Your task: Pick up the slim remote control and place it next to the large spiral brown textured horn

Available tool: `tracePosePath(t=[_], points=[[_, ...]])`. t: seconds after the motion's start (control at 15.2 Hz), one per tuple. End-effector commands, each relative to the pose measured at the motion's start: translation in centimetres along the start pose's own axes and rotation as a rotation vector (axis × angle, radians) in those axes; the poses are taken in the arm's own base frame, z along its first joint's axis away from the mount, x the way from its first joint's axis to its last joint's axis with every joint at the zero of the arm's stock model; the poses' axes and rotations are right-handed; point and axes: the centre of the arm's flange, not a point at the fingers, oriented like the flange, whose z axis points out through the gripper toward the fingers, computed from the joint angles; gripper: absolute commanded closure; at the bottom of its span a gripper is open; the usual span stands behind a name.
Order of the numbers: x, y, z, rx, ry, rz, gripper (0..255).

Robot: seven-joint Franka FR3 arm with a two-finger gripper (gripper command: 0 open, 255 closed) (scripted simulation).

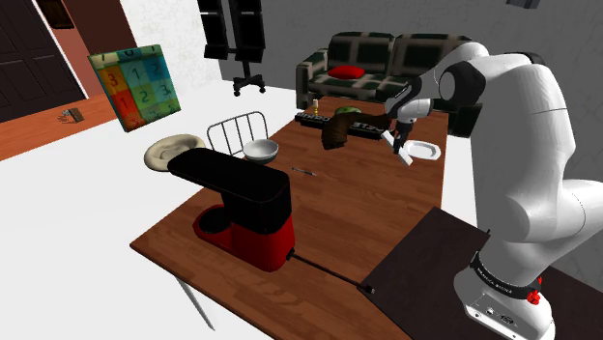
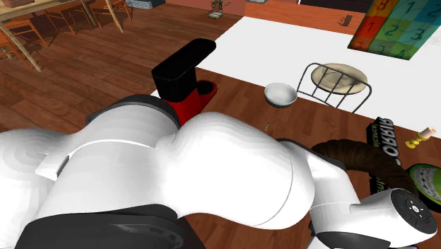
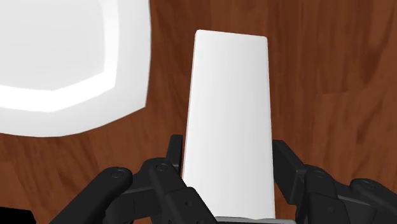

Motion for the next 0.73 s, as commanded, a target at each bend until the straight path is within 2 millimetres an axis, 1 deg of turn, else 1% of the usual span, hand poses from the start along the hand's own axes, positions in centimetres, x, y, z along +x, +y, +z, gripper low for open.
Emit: tracePosePath(t=[0.0,0.4,0.66], points=[[-0.4,0.0,1.5,0.004,-0.006,0.003,255],[-0.4,-0.1,4.7,0.004,-0.006,0.003,255],[-0.4,-0.1,4.7,0.004,-0.006,0.003,255]])
